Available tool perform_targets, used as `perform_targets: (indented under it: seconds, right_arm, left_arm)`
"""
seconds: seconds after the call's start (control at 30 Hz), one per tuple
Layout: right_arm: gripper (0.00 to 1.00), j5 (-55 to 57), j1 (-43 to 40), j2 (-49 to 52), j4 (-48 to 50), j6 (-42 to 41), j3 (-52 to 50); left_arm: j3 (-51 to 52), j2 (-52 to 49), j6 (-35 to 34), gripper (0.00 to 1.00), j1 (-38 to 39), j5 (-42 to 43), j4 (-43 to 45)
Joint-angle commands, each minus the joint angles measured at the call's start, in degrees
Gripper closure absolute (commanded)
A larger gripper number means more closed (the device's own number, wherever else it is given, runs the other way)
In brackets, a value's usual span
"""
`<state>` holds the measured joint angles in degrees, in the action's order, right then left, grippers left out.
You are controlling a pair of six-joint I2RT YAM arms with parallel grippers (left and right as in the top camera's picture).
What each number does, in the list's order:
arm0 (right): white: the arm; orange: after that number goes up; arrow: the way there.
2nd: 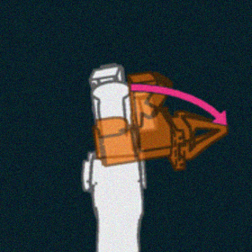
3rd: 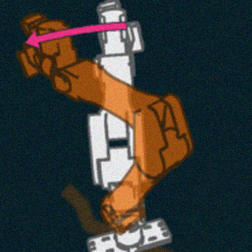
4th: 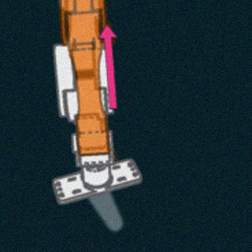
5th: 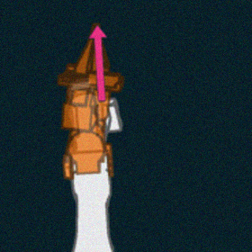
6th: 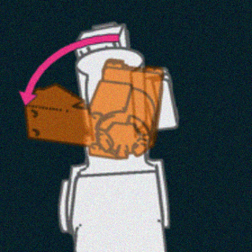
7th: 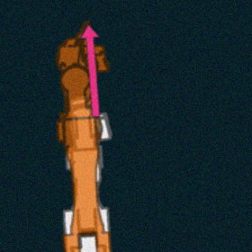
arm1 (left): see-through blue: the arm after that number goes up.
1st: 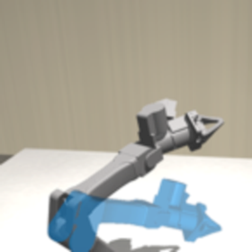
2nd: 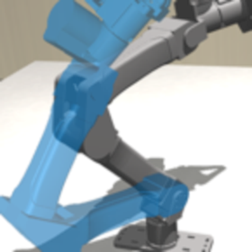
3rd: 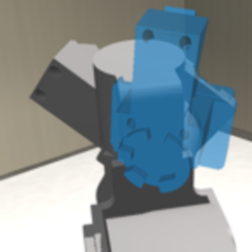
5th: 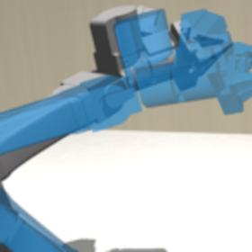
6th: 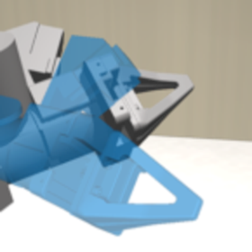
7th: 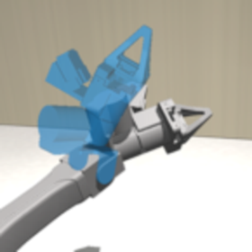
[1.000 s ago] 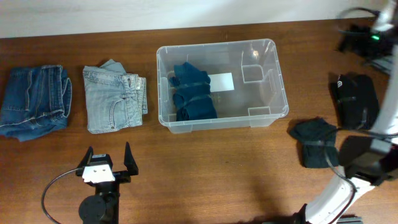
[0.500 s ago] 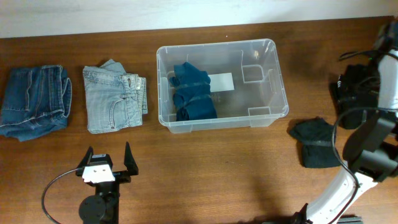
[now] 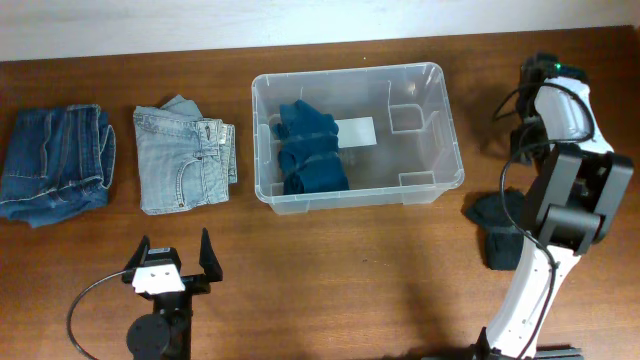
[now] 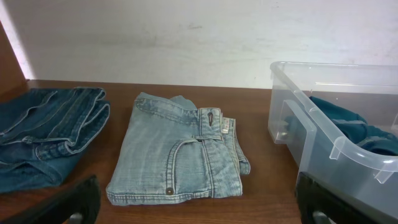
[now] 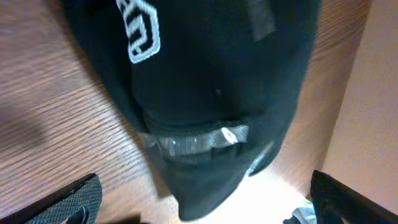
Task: Pack container
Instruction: 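Release the teal shirt and move the right gripper to the black shirt, then grasp the black logo shirt with the right gripper and lift it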
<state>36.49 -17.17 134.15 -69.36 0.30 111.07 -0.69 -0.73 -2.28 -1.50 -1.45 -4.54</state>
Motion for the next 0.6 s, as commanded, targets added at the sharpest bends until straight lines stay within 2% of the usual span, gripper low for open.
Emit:
perform_targets:
  seconds: [0.0,0.57]
  right_arm:
    - [0.01,3.2,-0.2,1.7,0.3,0.2,-0.3]
    - [0.01,6.0,-4.7,6.8,2.4,1.4,-0.3]
  left_arm:
    - [0.2,0.4,1.0,0.01,-0.3,0.4,-0.2]
    - [0.2,0.4,1.0,0.01,-0.3,0.4,-0.2]
